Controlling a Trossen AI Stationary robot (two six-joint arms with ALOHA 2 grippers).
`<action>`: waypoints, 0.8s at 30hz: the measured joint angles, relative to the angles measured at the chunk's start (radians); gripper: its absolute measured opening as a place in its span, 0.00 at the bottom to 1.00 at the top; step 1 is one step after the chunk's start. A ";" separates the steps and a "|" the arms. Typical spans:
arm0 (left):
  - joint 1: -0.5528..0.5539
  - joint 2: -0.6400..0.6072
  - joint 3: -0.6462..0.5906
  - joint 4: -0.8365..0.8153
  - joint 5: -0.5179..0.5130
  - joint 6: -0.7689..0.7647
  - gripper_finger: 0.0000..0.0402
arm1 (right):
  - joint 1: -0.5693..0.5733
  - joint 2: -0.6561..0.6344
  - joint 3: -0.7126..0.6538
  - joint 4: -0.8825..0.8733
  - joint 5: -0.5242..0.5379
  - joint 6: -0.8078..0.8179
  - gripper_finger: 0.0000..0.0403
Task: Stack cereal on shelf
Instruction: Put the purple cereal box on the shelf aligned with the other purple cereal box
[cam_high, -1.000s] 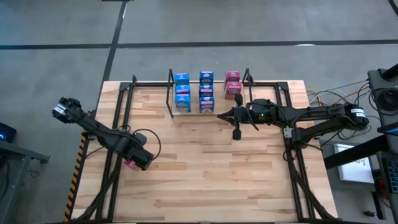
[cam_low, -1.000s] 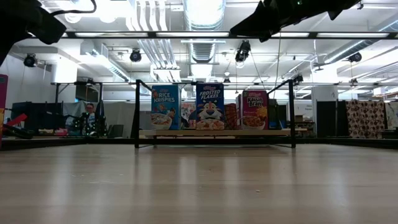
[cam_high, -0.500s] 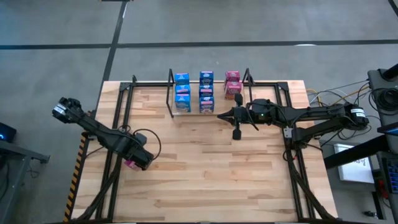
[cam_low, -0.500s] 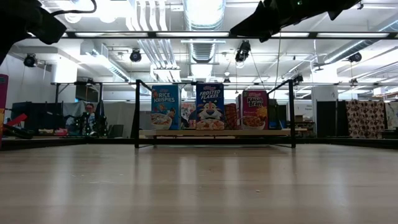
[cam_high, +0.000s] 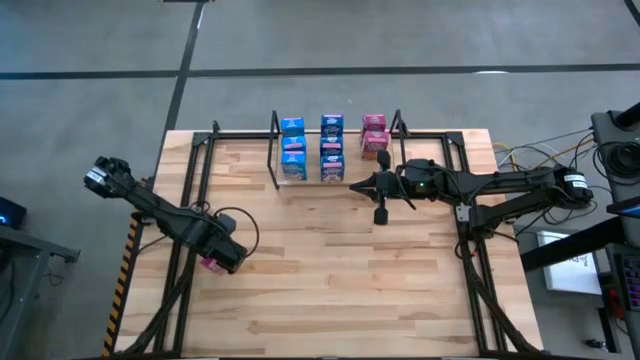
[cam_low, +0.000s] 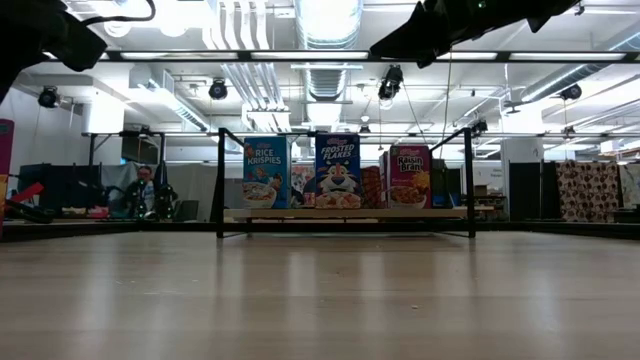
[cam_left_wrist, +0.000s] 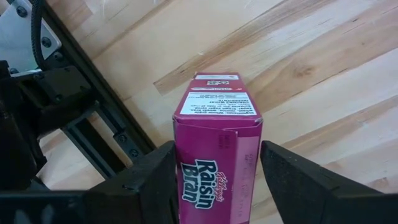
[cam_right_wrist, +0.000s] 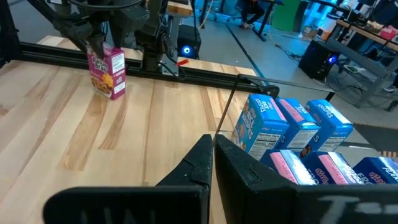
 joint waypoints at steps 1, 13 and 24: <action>0.000 0.000 0.000 0.000 0.000 0.000 0.52 | 0.000 0.000 0.000 0.000 0.000 0.000 0.02; 0.000 0.000 0.000 0.004 0.001 -0.004 0.38 | 0.000 0.000 0.000 0.000 0.000 0.000 0.02; 0.000 0.001 0.092 0.148 -0.051 0.171 0.39 | 0.001 -0.006 0.021 -0.002 -0.009 0.025 0.02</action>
